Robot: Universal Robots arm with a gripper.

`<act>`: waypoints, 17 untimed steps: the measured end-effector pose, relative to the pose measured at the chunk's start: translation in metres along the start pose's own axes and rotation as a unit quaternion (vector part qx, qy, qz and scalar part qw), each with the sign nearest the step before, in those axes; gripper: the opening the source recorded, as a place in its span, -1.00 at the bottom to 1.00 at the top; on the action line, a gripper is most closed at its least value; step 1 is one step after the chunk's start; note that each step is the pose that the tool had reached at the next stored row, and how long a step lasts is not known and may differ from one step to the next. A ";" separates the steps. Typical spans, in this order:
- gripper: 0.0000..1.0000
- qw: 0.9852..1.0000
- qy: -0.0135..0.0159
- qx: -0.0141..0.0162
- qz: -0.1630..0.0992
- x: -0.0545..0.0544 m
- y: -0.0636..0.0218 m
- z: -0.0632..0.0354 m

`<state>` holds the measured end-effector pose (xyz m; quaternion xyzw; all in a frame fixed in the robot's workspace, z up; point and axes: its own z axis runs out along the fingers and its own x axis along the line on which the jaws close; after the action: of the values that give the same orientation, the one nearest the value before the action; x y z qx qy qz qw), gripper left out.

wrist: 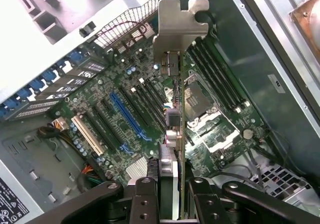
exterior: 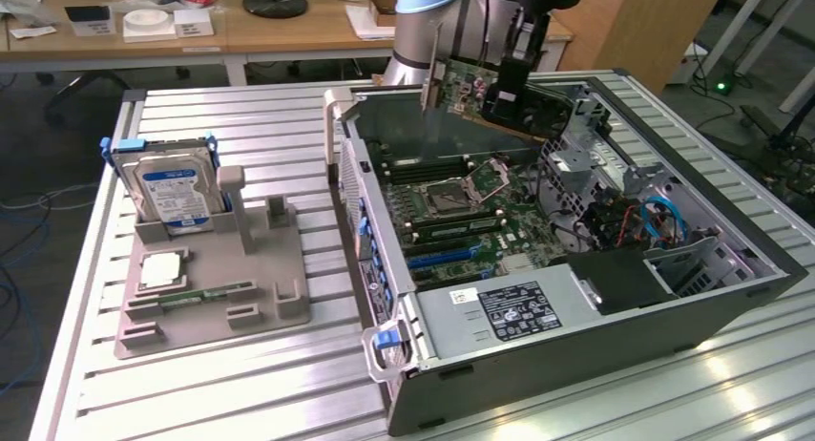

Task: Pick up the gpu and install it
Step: 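Insert the gpu into the slot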

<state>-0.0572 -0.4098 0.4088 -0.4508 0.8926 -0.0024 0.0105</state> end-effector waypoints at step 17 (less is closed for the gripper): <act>-0.44 0.998 -0.001 -0.001 -0.065 0.000 -0.0001 0.0000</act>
<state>-0.0570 -0.4097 0.4088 -0.5082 0.8612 -0.0018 0.0106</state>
